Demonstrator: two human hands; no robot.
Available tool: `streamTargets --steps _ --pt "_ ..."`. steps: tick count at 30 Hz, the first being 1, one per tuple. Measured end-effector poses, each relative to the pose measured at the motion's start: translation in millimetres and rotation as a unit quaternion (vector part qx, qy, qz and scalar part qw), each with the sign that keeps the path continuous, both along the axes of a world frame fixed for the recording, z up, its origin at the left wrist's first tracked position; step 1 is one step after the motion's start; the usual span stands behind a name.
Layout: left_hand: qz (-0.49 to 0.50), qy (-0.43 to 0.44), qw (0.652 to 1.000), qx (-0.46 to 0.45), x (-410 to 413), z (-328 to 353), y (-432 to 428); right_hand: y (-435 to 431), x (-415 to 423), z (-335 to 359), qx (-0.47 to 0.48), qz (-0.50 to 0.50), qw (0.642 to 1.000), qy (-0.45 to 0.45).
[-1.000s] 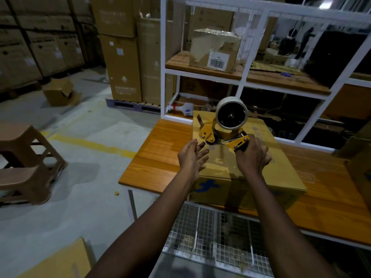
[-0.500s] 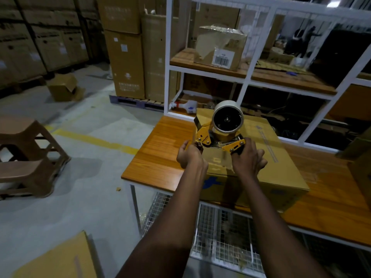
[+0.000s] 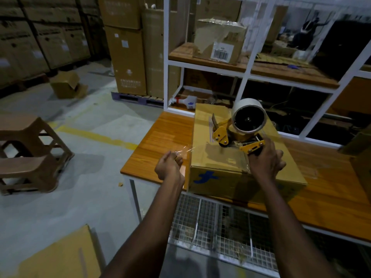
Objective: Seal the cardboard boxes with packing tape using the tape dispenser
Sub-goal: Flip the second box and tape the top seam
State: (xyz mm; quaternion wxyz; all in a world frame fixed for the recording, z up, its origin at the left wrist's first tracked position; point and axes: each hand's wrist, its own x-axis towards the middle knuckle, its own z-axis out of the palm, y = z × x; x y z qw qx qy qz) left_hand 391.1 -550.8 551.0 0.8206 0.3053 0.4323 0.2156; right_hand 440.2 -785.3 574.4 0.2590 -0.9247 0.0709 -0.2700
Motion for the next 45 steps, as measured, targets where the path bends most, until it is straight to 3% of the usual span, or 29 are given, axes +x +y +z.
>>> streamTargets --steps 13,19,26,29,33,39,45 --pt "0.073 -0.013 0.997 0.019 -16.9 -28.5 -29.0 -33.8 -8.1 -11.5 -0.045 0.046 0.998 0.002" --pt "0.034 -0.004 0.999 0.021 -19.5 -45.7 -35.0 -42.2 -9.7 -16.7 -0.070 0.047 0.996 0.021" --pt "-0.049 0.015 0.994 0.094 -27.5 -59.9 -35.9 -50.5 -8.4 -18.1 -0.131 0.060 0.989 0.035" --pt "-0.130 0.040 0.972 0.194 -34.2 -69.8 -37.3 -50.2 -11.1 -18.8 -0.147 0.068 0.986 0.043" --pt "-0.202 0.037 0.904 0.375 -47.2 -72.2 -44.8 -50.7 -13.9 -21.0 -0.153 0.068 0.985 0.035" --pt "-0.318 0.084 0.818 0.472 -50.3 -102.7 -42.3 -51.0 -17.1 -21.8 -0.152 0.066 0.986 0.031" --pt "-0.220 0.062 0.833 0.503 -41.7 -78.5 -36.3 -56.4 -17.4 -27.9 -0.156 0.065 0.985 0.034"
